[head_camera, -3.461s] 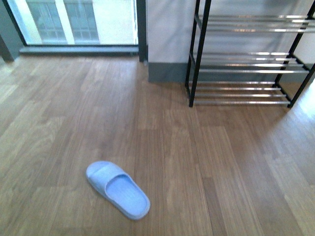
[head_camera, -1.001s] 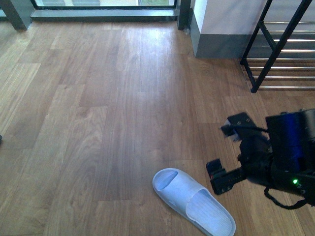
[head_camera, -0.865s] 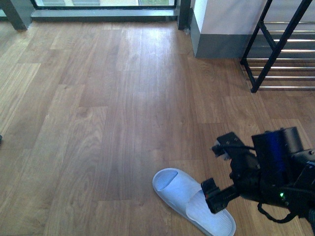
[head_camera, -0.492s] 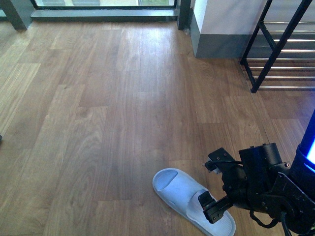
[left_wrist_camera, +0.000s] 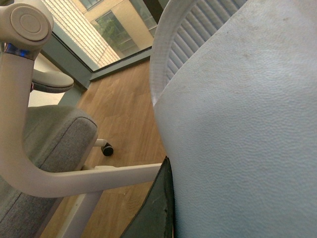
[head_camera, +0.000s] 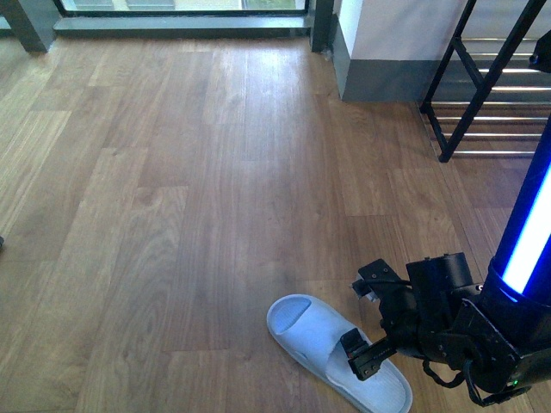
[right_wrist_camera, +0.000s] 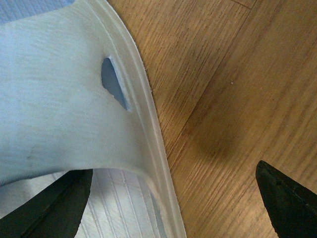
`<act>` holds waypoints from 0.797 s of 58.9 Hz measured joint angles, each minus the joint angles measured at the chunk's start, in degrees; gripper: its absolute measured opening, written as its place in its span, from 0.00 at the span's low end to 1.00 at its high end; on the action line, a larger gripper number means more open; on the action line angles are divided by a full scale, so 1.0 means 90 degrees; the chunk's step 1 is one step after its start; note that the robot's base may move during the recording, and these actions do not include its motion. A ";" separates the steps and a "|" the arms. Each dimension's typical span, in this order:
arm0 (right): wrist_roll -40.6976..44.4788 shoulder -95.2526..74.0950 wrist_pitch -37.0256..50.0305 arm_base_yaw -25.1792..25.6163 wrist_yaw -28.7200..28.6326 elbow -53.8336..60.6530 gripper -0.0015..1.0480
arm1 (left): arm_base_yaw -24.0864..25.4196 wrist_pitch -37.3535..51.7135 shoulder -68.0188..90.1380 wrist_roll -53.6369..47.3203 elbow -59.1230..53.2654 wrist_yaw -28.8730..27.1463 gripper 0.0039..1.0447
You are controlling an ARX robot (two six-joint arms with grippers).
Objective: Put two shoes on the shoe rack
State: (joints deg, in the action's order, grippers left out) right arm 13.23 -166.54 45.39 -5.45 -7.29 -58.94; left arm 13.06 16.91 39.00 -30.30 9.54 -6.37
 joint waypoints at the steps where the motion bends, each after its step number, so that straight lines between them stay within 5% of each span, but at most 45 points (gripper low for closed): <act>1: -0.0012 -0.0017 0.0007 -0.0005 -0.0007 -0.0017 0.91 | 0.0000 0.0000 0.0000 -0.0002 0.0000 0.0000 0.02; 24: -0.0301 -0.0391 0.0998 -0.0206 -0.0636 -0.0250 0.90 | 0.0000 0.0000 0.0000 0.0000 0.0000 0.0000 0.02; 47: -0.0044 -0.0801 0.1627 -0.0253 -0.0515 -0.0367 0.31 | 0.0000 0.0000 0.0000 0.0000 0.0000 0.0000 0.02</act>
State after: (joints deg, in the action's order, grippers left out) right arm 12.84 -173.75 60.03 -7.73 -11.92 -62.24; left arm 13.06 16.91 39.00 -30.30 9.54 -6.37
